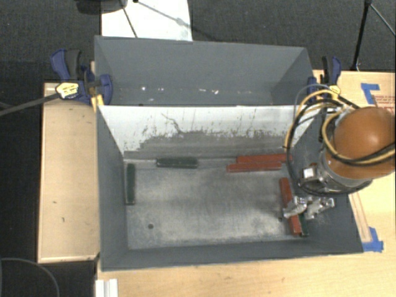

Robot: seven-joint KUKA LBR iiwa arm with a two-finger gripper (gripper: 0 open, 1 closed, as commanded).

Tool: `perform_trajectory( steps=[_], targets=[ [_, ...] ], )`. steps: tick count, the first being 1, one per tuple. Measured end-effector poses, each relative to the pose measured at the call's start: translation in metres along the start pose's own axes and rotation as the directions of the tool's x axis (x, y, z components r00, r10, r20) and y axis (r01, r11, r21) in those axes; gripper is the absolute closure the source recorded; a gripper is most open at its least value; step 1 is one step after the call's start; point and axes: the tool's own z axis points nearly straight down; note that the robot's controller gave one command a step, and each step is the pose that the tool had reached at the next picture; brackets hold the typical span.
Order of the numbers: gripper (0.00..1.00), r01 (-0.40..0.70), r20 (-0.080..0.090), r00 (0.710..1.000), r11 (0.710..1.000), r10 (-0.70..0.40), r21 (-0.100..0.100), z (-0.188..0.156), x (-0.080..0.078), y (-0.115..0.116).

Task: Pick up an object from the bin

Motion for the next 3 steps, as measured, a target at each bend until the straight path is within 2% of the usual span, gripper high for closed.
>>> perform_trajectory(
  steps=[3],
  targets=[
    [1.00,-0.004,-0.005,1.000,1.000,0.005,0.009,-0.049,0.002,-0.002]
  ],
)
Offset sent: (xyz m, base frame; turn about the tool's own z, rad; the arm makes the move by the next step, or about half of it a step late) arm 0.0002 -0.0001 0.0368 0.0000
